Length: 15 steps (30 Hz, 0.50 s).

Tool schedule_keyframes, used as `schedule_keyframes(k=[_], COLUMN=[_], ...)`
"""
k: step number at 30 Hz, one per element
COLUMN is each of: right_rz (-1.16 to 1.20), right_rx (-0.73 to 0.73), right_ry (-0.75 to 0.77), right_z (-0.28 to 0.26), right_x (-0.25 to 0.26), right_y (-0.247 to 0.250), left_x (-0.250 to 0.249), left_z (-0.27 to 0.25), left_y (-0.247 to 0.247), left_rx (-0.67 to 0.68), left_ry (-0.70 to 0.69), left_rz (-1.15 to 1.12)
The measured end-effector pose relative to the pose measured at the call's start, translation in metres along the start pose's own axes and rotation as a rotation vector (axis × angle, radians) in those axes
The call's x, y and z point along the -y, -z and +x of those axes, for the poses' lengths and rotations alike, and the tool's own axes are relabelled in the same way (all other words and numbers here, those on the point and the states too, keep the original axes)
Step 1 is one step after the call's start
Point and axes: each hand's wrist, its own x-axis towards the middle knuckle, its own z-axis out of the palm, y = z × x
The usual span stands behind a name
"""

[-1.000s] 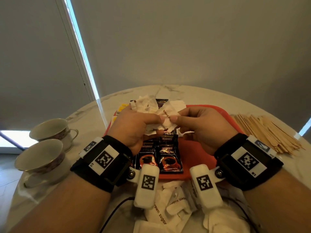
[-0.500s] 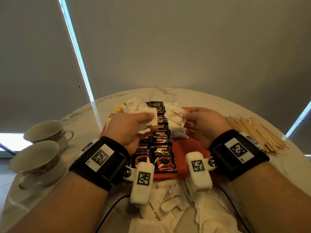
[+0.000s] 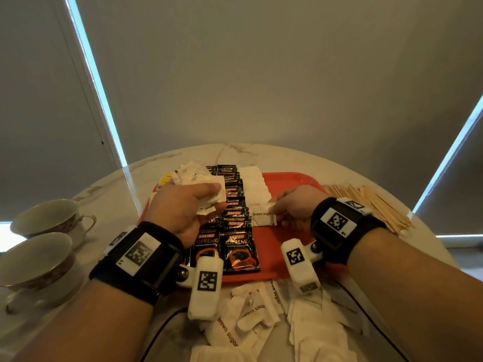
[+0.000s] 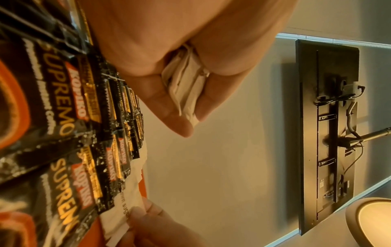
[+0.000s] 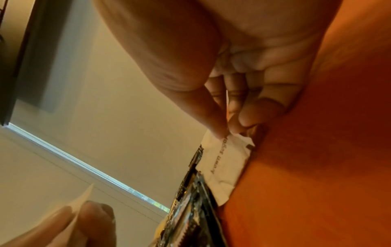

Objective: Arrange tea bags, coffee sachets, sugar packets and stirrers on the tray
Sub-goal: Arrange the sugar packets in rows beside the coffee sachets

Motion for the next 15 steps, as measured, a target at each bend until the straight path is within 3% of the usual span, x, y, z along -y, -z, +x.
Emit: schedule_keyframes(k=[9, 15], right_rz=[0.216, 0.236], right_rx=[-0.132, 0.071], right_ry=[0.086, -0.03], right_z=[0.001, -0.011], right_x=[-0.003, -0.001], right_y=[-0.005, -0.016], left_x=[0.003, 0.006], left_z=[0.001, 0.003], left_y=[-0.001, -0.001], left_rx=[0.028, 0.043], left_ry=[0.002, 0.011], left_rz=[-0.009, 0.006])
